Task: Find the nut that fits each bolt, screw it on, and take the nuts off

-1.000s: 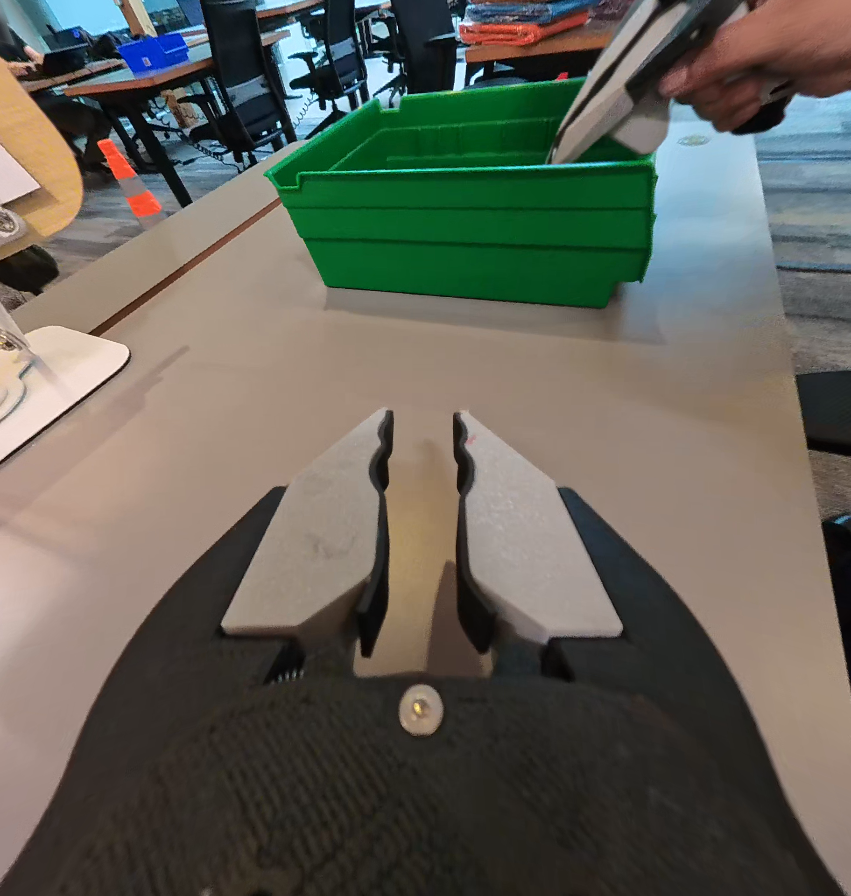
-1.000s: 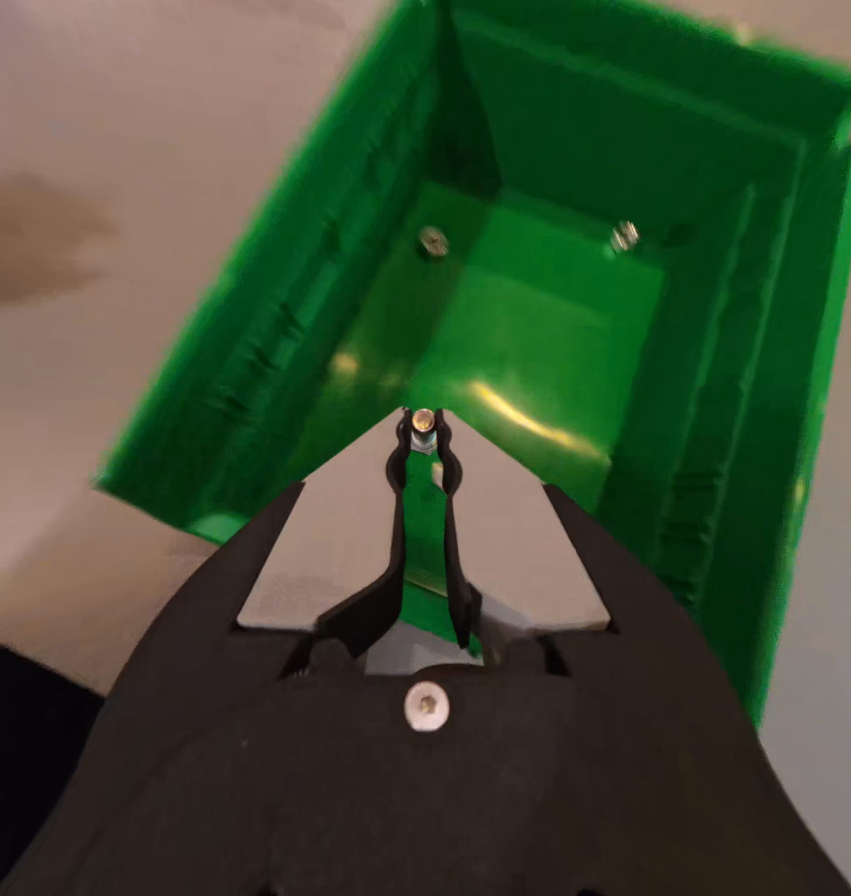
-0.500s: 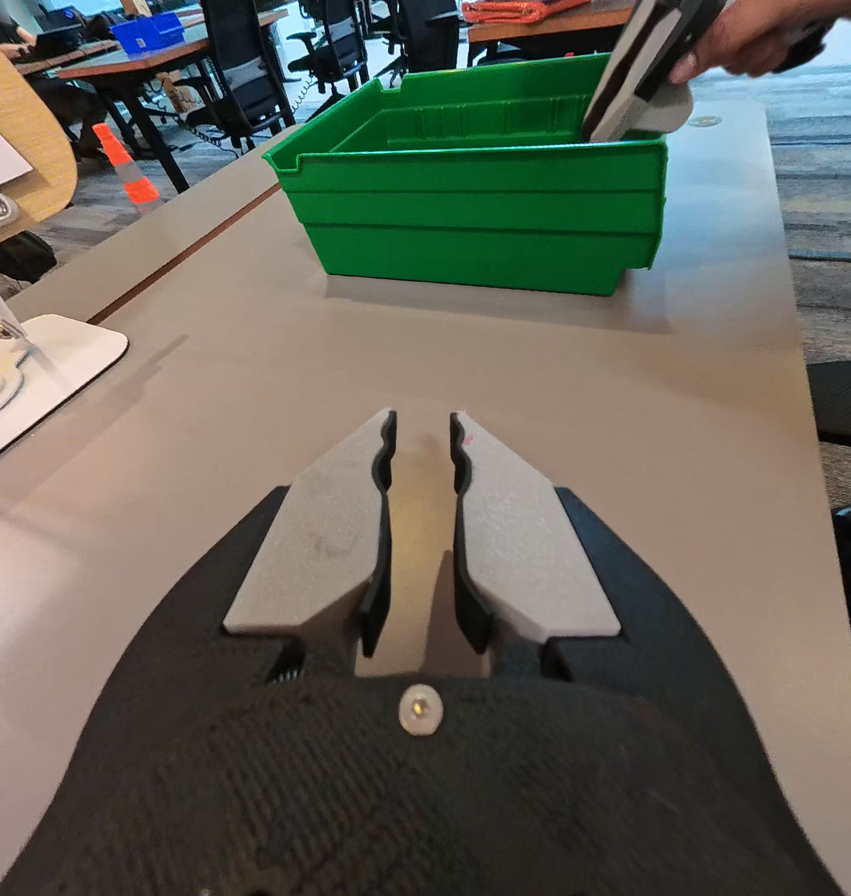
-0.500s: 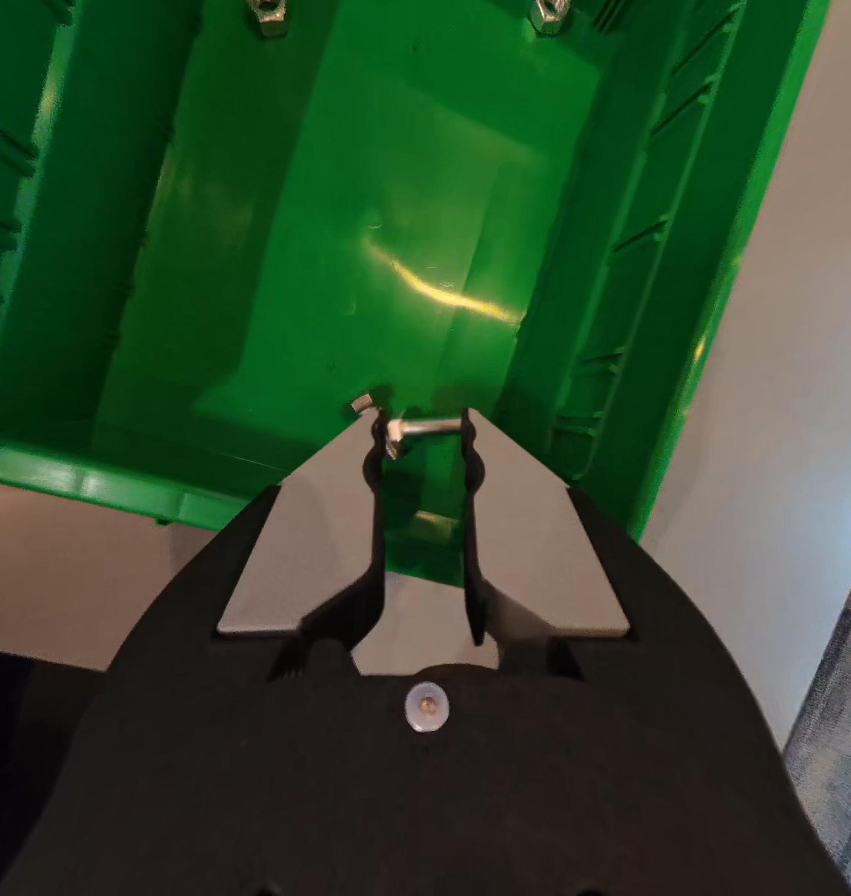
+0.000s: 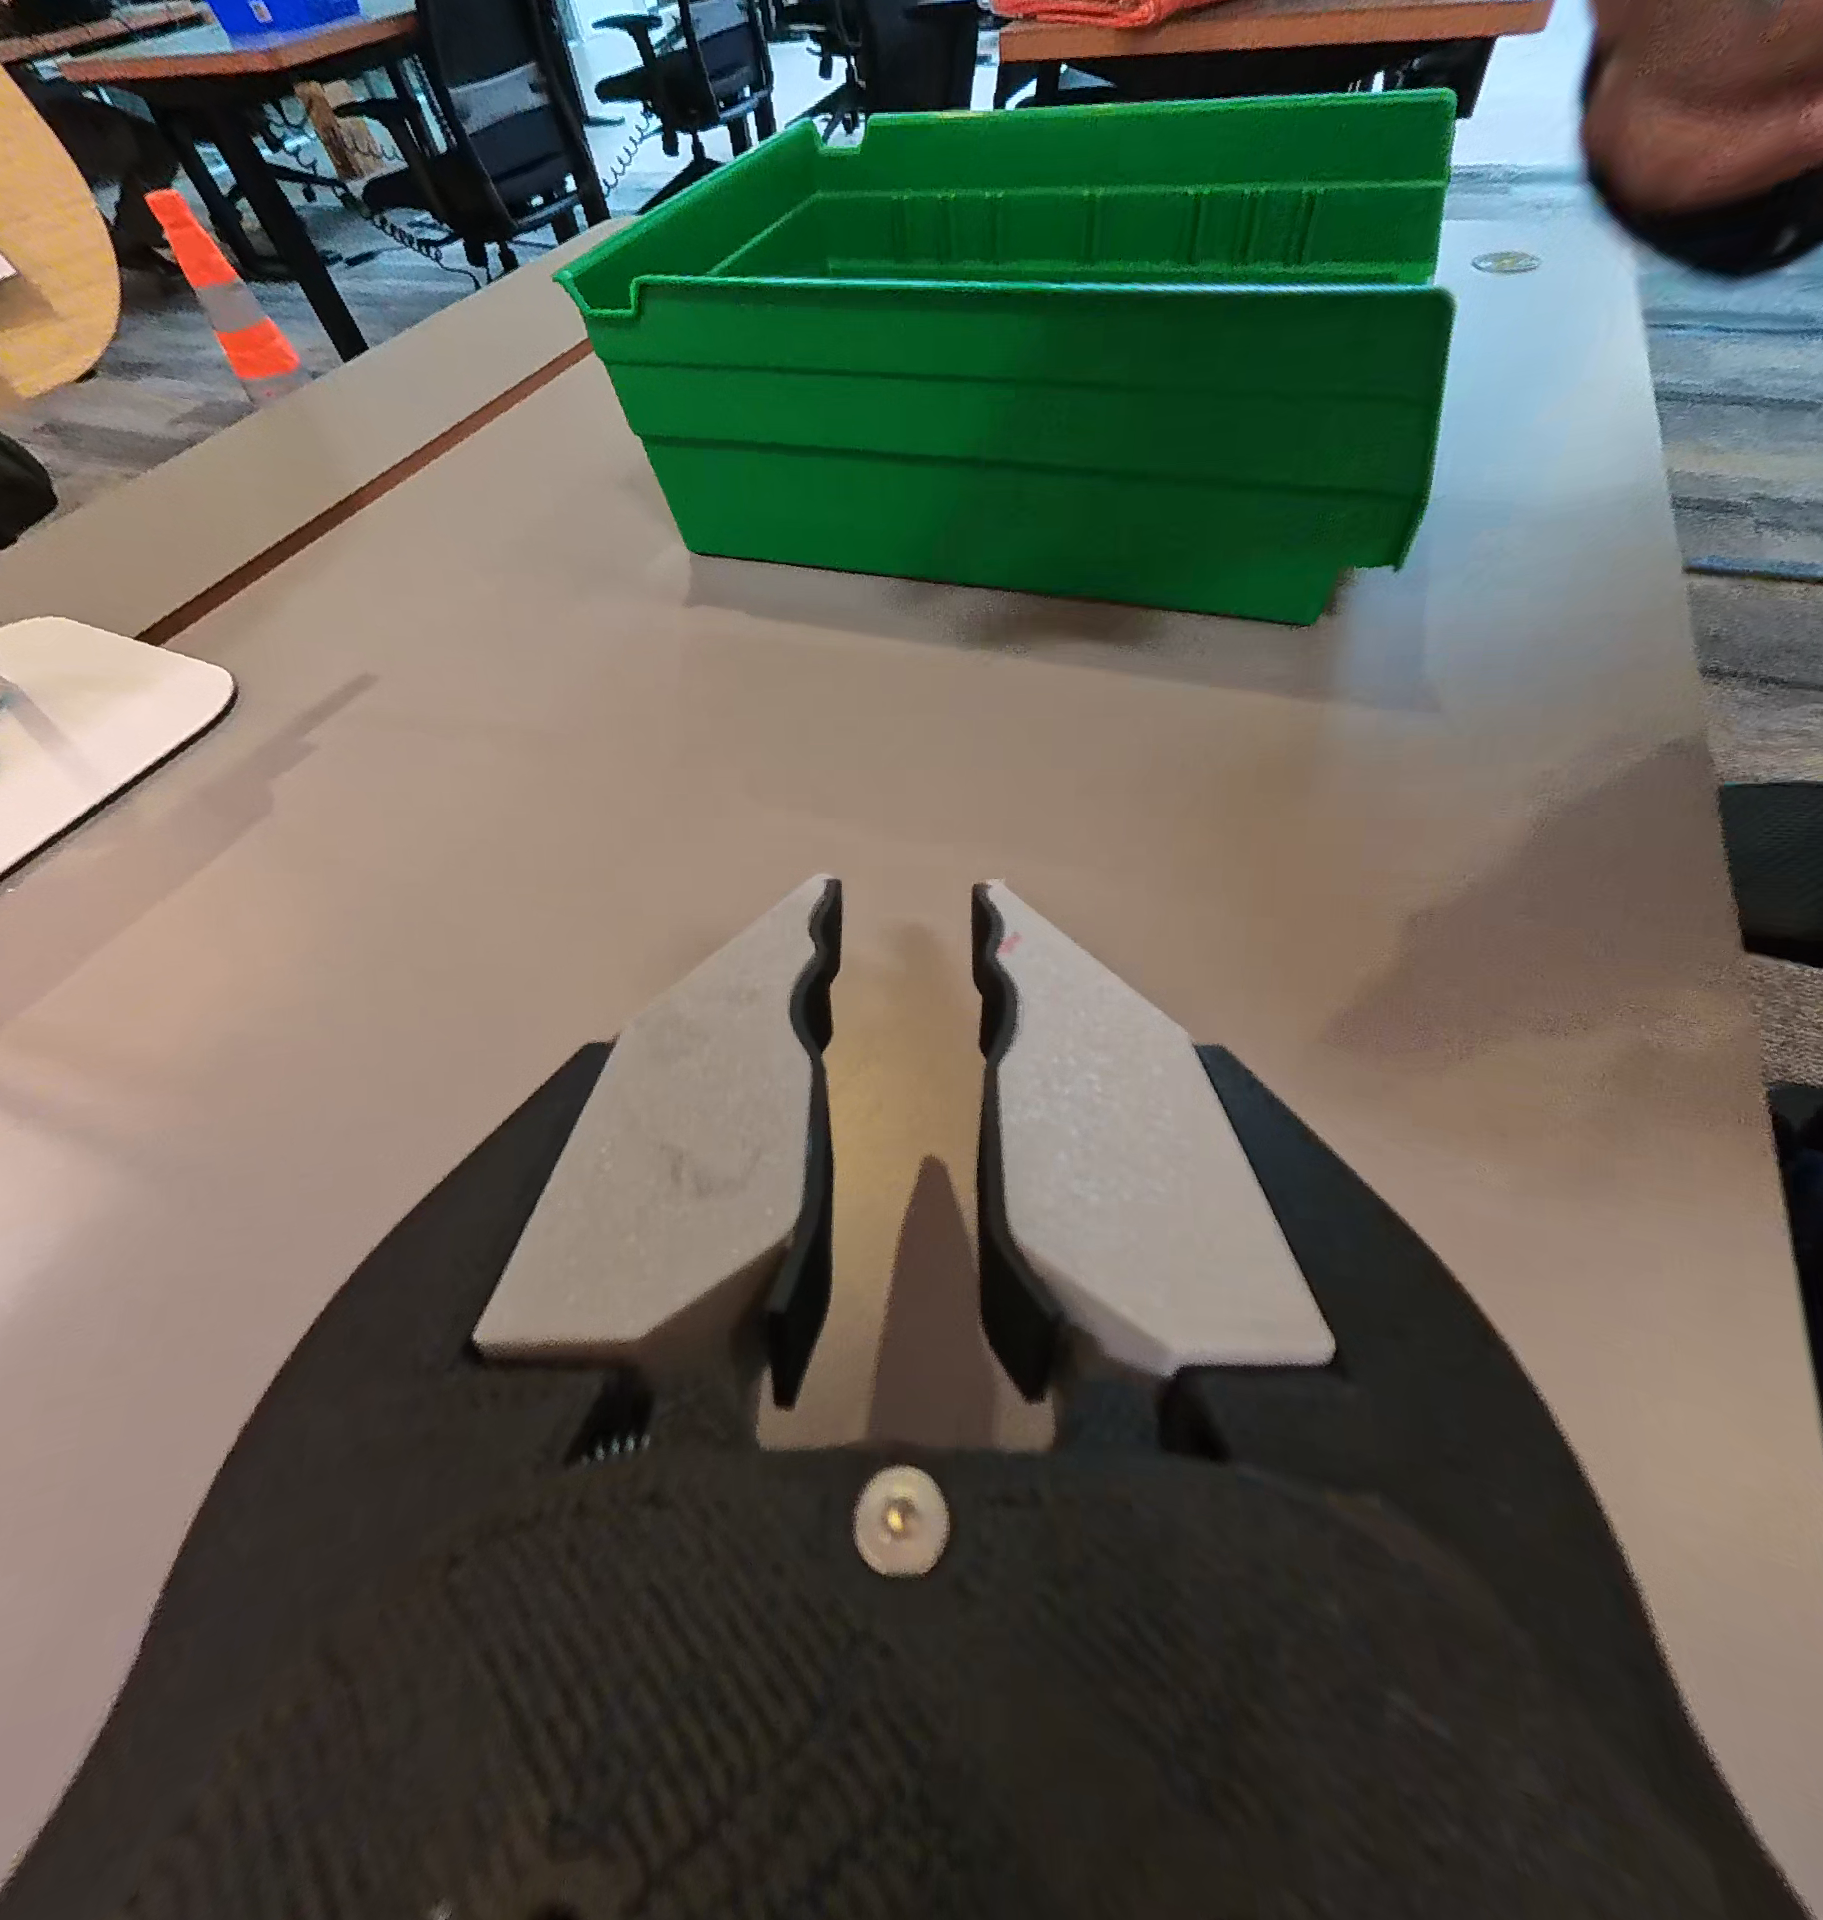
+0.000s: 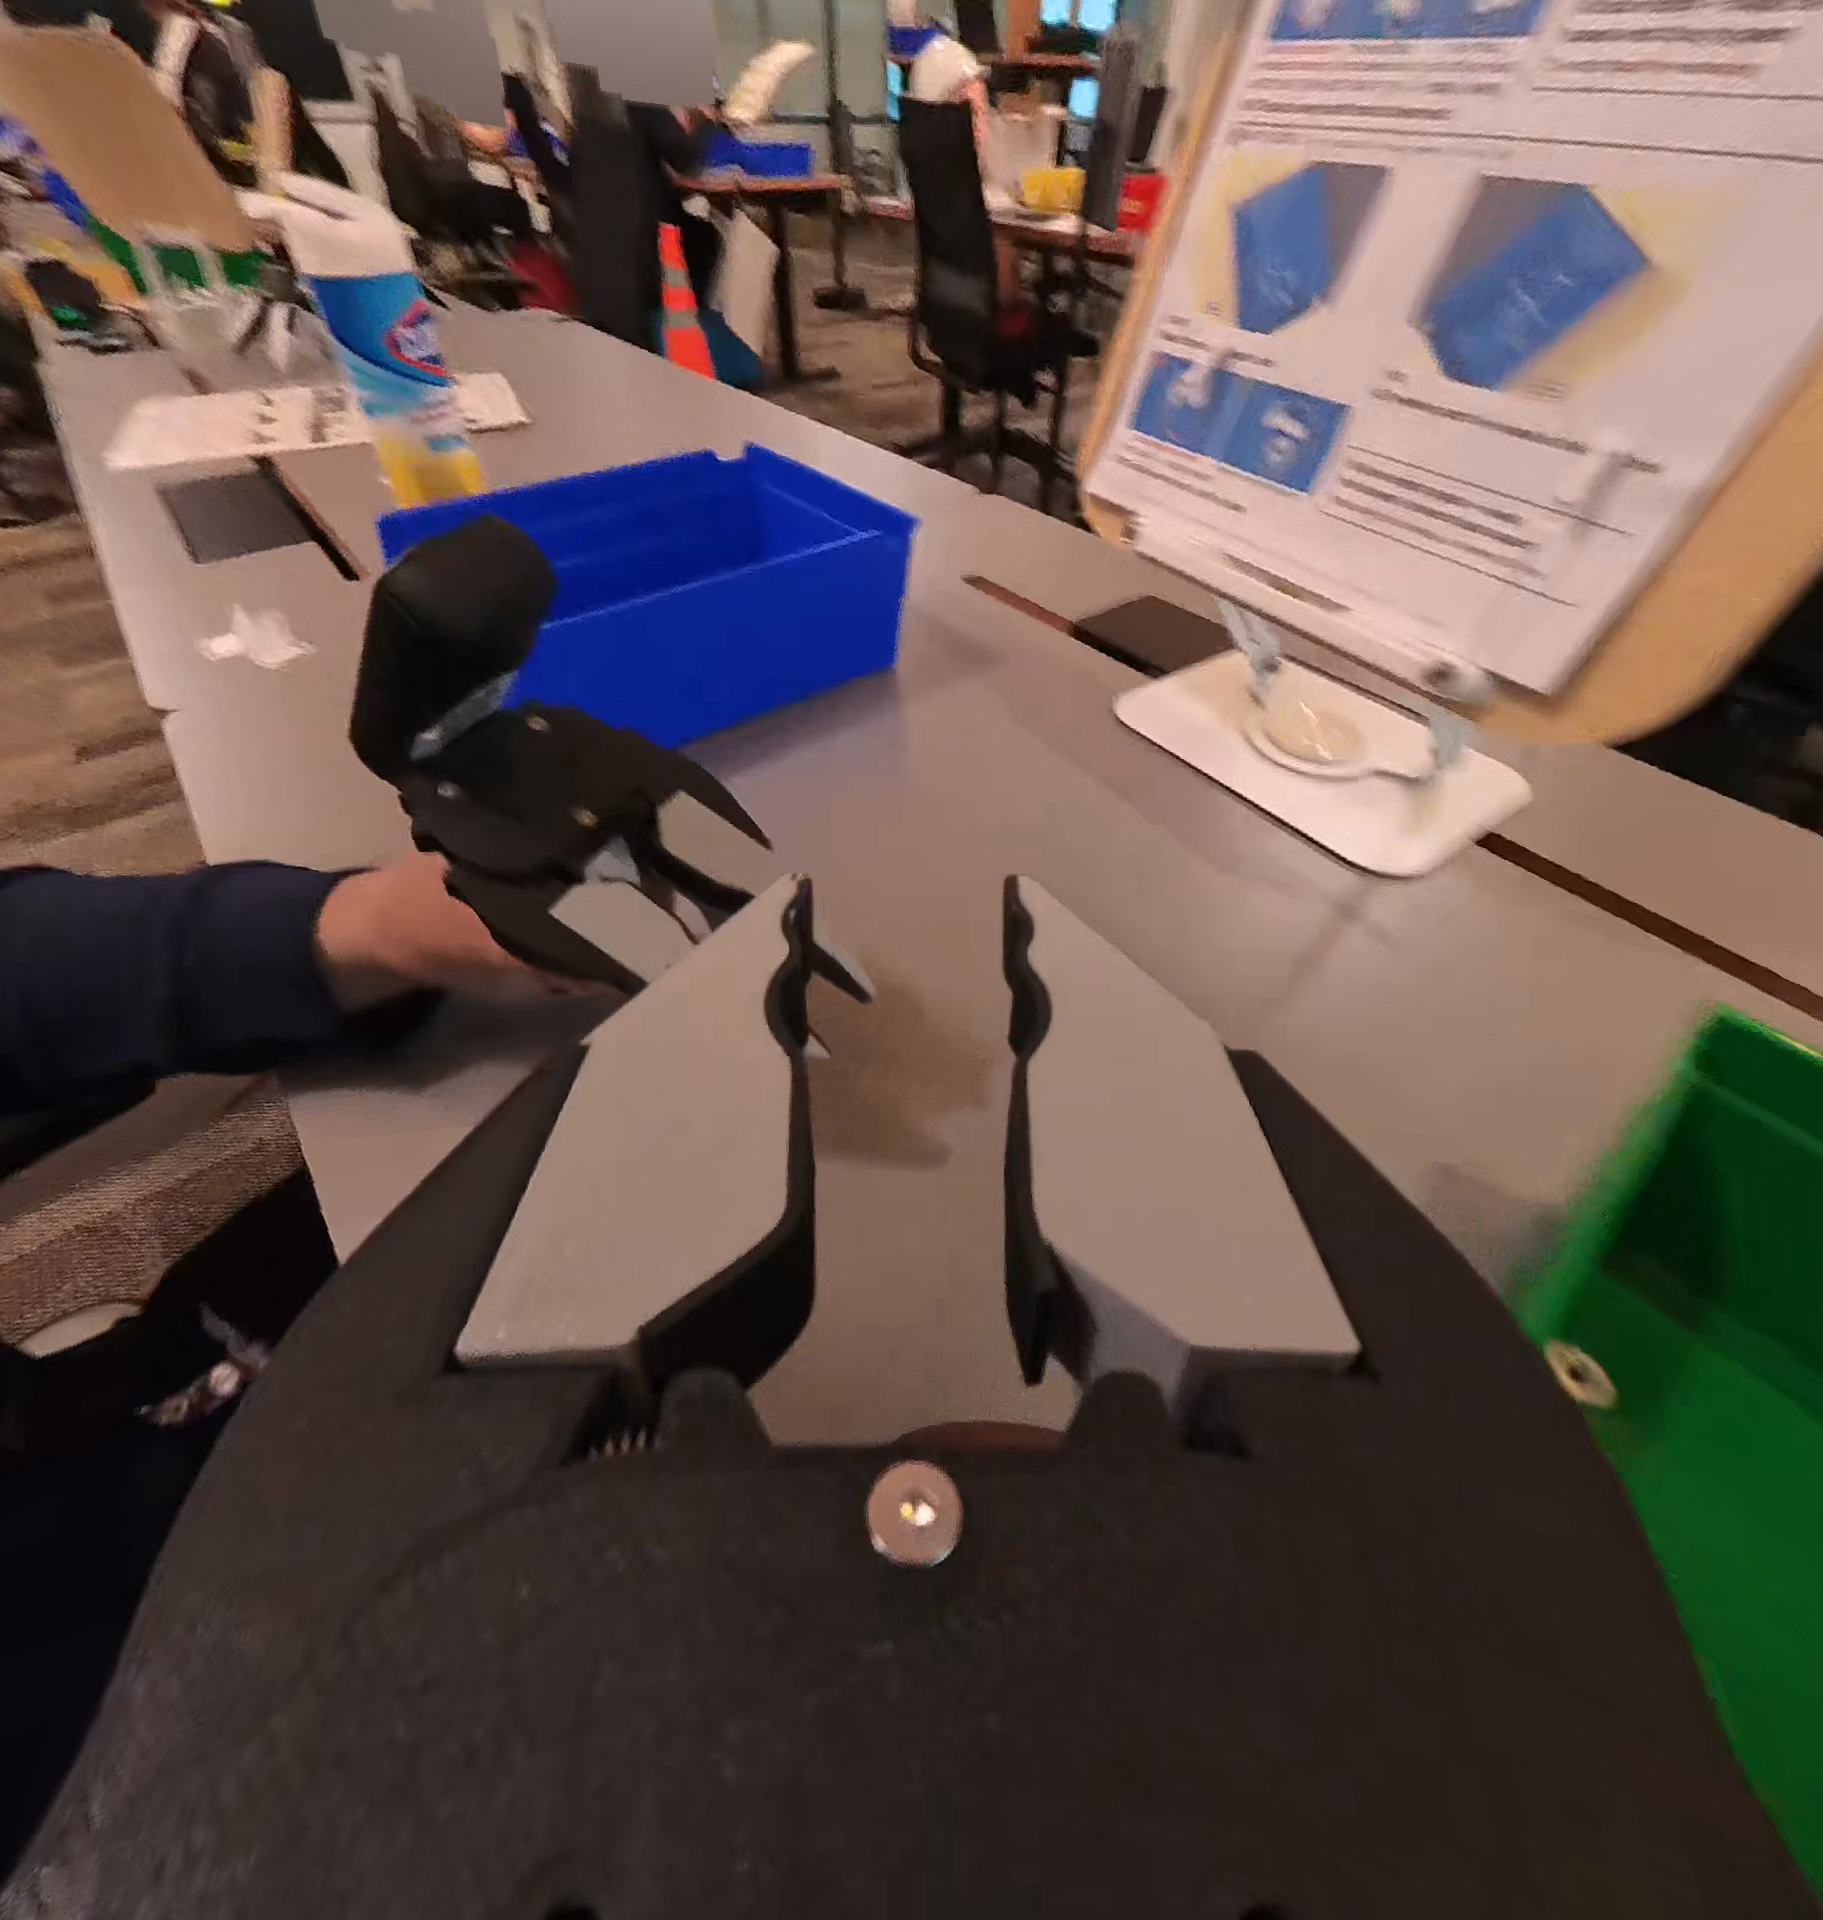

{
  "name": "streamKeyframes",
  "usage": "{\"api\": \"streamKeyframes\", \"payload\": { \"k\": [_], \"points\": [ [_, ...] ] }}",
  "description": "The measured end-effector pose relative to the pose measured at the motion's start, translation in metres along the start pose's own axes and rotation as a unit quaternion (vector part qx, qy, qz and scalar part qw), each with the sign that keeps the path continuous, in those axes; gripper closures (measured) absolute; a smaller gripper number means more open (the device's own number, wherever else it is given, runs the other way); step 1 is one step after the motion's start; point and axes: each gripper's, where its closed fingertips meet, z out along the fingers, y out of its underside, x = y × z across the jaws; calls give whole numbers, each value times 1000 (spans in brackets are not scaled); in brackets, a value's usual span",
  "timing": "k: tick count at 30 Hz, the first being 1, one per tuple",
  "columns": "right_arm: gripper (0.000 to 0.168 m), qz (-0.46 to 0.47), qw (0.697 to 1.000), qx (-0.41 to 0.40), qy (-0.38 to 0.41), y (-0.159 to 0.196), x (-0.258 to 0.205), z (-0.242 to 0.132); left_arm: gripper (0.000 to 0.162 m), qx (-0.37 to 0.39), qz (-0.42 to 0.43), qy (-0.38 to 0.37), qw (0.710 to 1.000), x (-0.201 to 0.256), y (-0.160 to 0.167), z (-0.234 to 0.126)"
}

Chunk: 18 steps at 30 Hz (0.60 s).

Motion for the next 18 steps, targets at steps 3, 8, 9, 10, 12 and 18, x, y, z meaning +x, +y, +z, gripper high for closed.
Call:
{"api": "streamKeyframes", "payload": {
  "k": [3, 8, 9, 10, 12, 18],
  "points": [
    [131, -1, 1000, 5, -22, 17, -12, 55, 139, 1, 3, -3, 1000, -1, 0, -2],
    [131, -24, 1000, 4, 9, 58, 6, 112, 137, 25, -17, -3, 1000, -1, -4, -18],
    [131, -23, 1000, -7, 4, 65, 5, 116, 136, 34, -32, 5, 999, 3, -6, -25],
    [129, -26, 999, -20, -4, 71, 2, 118, 135, 46, -45, 11, 998, 6, -9, -35],
    [131, -61, 998, -32, 10, 81, 3, 118, 135, 76, -58, 11, 995, 7, -18, -58],
    [129, -27, 999, -35, -9, 88, -1, 119, 132, 115, -60, -89, 988, -55, -60, -157]
  ]
}}
